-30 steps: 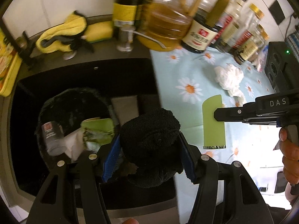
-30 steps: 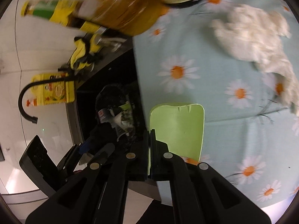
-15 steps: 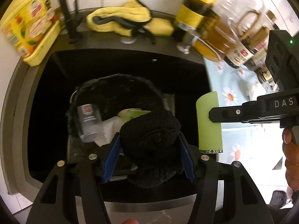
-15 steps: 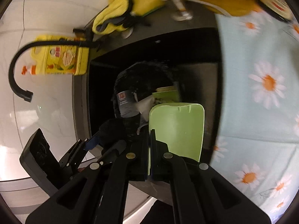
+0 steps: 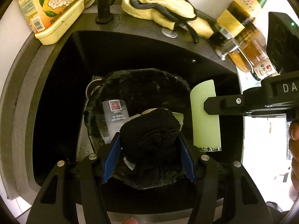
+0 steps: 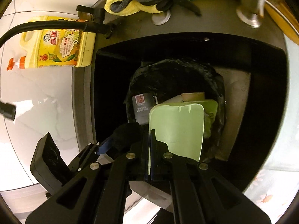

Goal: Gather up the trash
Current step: 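Open both tools to drop the cloth and green cup into the bin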

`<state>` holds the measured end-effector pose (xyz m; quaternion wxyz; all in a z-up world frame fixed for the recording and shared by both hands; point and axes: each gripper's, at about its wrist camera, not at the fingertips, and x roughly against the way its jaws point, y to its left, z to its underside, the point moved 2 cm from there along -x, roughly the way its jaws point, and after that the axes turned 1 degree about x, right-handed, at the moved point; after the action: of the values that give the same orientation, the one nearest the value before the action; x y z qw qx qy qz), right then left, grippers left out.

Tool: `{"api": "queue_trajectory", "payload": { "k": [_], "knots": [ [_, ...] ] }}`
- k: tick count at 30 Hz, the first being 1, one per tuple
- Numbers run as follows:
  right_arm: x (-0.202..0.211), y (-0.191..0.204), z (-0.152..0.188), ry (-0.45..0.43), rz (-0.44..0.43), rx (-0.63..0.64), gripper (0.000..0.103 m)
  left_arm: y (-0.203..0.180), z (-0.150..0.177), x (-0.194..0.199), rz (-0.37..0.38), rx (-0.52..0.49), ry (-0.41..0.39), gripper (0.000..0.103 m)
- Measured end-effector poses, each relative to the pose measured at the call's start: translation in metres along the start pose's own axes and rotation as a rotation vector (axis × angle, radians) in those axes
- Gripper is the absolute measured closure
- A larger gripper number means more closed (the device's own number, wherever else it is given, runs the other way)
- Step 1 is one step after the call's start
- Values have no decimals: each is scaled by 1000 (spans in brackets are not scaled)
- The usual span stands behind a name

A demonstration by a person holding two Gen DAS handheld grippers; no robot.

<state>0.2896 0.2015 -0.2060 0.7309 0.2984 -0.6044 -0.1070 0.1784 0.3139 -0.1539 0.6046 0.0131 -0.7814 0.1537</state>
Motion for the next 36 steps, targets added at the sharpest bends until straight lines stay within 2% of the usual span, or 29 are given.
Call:
{"api": "queue_trajectory", "payload": {
  "k": [13, 19, 36],
  "knots": [
    [-21, -5, -13, 38, 9, -24, 100, 15, -8, -16, -13, 30, 29, 44],
    [-14, -8, -11, 30, 6, -31, 75, 13, -11, -14, -12, 36, 22, 42],
    [34, -26, 13, -56, -30, -57, 75, -18, 1, 14, -33, -29, -24, 42]
  ]
}}
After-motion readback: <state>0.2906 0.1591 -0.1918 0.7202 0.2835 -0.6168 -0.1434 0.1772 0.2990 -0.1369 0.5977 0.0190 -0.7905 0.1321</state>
